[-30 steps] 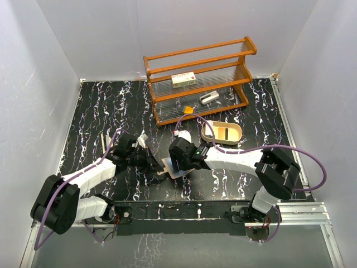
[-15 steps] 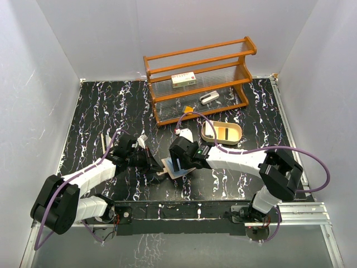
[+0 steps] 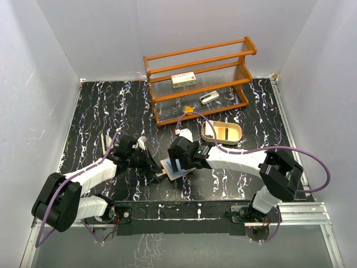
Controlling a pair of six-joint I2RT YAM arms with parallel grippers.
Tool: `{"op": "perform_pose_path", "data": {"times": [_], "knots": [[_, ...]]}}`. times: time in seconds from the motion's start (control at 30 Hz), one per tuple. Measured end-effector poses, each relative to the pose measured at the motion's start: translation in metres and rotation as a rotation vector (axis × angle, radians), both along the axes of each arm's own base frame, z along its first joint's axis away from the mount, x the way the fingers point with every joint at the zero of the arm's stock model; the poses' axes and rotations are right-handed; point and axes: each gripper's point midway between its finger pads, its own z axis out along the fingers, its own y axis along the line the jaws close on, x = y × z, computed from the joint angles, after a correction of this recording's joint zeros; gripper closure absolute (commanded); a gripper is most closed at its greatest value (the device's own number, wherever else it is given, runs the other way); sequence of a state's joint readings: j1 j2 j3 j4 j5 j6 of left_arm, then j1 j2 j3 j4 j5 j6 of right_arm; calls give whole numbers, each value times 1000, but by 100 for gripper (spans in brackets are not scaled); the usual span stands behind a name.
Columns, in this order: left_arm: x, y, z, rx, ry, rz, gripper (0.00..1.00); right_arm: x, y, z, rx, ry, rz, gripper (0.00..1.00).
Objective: Put the credit cards into the card holder
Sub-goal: Turn over the card slot in the card holder.
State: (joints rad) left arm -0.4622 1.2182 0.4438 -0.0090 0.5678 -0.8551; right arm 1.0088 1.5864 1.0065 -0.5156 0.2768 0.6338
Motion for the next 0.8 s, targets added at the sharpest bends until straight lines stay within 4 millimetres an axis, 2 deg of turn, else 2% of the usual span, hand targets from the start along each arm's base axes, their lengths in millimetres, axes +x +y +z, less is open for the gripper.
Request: {"op": "perform_pose_path", "data": {"times": [0.23,0.4,0.8], "knots": [[0,0,-1,4,-1,1,100,0,-1,0,-3,0,-1,13],[1,1,-2,8,-2,3,100,-1,-2,-1,-8,3,0,4],[-1,5,-14,43,22,19,100,-6,-1,14,4,14,13,2]]}}
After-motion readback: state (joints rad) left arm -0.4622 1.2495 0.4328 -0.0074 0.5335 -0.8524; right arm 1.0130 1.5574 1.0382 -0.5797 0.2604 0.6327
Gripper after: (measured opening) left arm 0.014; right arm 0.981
